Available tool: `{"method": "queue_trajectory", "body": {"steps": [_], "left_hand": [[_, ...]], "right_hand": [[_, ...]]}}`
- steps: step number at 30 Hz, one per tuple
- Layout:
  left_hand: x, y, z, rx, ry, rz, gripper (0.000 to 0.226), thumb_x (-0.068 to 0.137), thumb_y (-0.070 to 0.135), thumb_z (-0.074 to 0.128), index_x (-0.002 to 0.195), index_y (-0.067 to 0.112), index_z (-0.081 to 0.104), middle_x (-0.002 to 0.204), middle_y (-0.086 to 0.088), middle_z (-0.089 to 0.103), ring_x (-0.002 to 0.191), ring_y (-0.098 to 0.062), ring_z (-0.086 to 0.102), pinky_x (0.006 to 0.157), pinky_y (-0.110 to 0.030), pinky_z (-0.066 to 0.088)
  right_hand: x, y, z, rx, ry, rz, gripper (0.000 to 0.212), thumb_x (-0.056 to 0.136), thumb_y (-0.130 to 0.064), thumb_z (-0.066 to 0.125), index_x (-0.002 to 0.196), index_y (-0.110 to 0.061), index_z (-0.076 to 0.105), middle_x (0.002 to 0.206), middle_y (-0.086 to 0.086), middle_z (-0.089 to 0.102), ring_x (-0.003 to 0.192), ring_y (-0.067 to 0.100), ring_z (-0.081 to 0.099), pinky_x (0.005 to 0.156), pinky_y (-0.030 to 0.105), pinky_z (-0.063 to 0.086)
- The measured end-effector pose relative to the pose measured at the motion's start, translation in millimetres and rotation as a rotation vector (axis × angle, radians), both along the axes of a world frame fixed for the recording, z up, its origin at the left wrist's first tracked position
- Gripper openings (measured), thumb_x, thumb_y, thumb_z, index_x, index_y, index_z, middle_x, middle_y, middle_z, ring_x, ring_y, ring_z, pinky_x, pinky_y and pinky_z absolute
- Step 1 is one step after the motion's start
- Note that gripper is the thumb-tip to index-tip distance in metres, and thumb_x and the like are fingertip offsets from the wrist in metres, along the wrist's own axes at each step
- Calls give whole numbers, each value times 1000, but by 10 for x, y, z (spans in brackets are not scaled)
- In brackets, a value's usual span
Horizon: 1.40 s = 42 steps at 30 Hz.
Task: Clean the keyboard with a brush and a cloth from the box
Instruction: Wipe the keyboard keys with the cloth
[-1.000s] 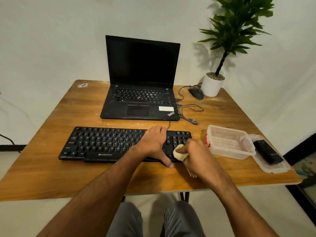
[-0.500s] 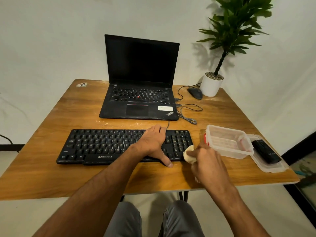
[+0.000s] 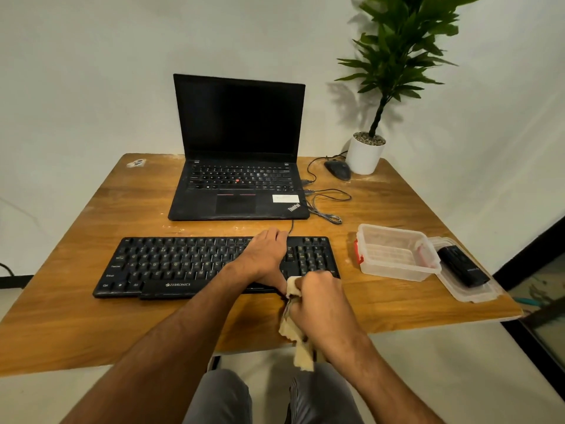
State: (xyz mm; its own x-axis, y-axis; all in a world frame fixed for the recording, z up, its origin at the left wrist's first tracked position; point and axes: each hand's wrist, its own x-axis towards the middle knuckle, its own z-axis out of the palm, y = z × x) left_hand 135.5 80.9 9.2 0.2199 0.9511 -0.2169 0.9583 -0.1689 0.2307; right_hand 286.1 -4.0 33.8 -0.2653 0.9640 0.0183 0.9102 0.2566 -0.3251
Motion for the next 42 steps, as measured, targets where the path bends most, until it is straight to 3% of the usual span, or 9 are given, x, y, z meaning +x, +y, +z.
{"method": "queue_trajectory", "body": {"steps": [5, 10, 16, 18, 22, 28, 34, 39, 42], "left_hand": [[-1, -68, 62, -16, -42, 0, 134, 59, 59, 95, 160, 11, 22, 152, -5, 34, 139, -23, 32, 122, -37, 30], [41, -186, 205, 28, -139, -16, 129, 60, 49, 98, 160, 13, 26, 161, -4, 34, 148, -21, 30, 125, -36, 28], [203, -373, 553, 118, -816, 260, 27, 95, 23, 77, 121, 19, 73, 110, 1, 75, 100, -14, 72, 90, -30, 61], [291, -449, 638, 49, -1020, 297, 12, 97, 23, 73, 106, 15, 77, 94, -5, 79, 89, -18, 76, 80, -32, 64], [488, -523, 752, 34, -1179, 309, 35, 83, 42, 82, 98, 11, 78, 91, -8, 79, 89, -21, 77, 73, -34, 65], [638, -464, 726, 201, -1167, 313, 17, 85, 27, 87, 89, 13, 78, 87, -4, 77, 88, -25, 75, 81, -48, 64], [679, -492, 767, 231, -1276, 448, 16, 88, 14, 81, 80, 4, 72, 82, -23, 73, 82, -45, 71, 77, -59, 59], [695, -464, 785, 275, -1213, 541, 21, 89, 20, 79, 73, 12, 69, 55, 2, 62, 56, -15, 58, 66, -40, 53], [753, -483, 816, 241, -1225, 462, 17, 92, 22, 77, 82, 10, 71, 66, -7, 71, 64, -28, 69, 66, -46, 58]], "right_hand": [[278, 215, 220, -120, 567, -91, 29, 86, -6, 72, 101, -30, 77, 85, -21, 71, 84, -2, 68, 68, 11, 51], [517, 200, 419, -229, 951, -75, 42, 79, 11, 74, 99, -25, 78, 94, -9, 79, 93, 5, 73, 78, 19, 55], [700, 248, 477, -213, 1241, -159, 27, 81, 9, 73, 102, -8, 78, 93, 8, 79, 88, 21, 75, 72, 27, 57], [708, 265, 491, -198, 1266, -165, 26, 82, 7, 73, 102, -9, 78, 94, 8, 79, 89, 21, 75, 73, 28, 57], [712, 276, 520, -130, 1239, -129, 26, 83, 7, 72, 99, -12, 80, 92, 8, 79, 89, 22, 75, 78, 34, 58], [808, 275, 539, -132, 1300, -149, 14, 89, -3, 69, 97, -6, 80, 92, 14, 78, 92, 32, 74, 82, 42, 57], [951, 290, 595, -95, 1336, -330, 14, 95, -10, 67, 93, -8, 80, 86, 10, 78, 81, 24, 75, 68, 33, 55], [1015, 344, 590, -57, 1284, -388, 13, 94, -14, 68, 90, -11, 80, 85, 5, 79, 83, 18, 75, 68, 28, 54], [943, 311, 601, -43, 1278, -377, 18, 96, -14, 65, 87, -7, 79, 83, 9, 78, 83, 21, 75, 67, 28, 56]]}}
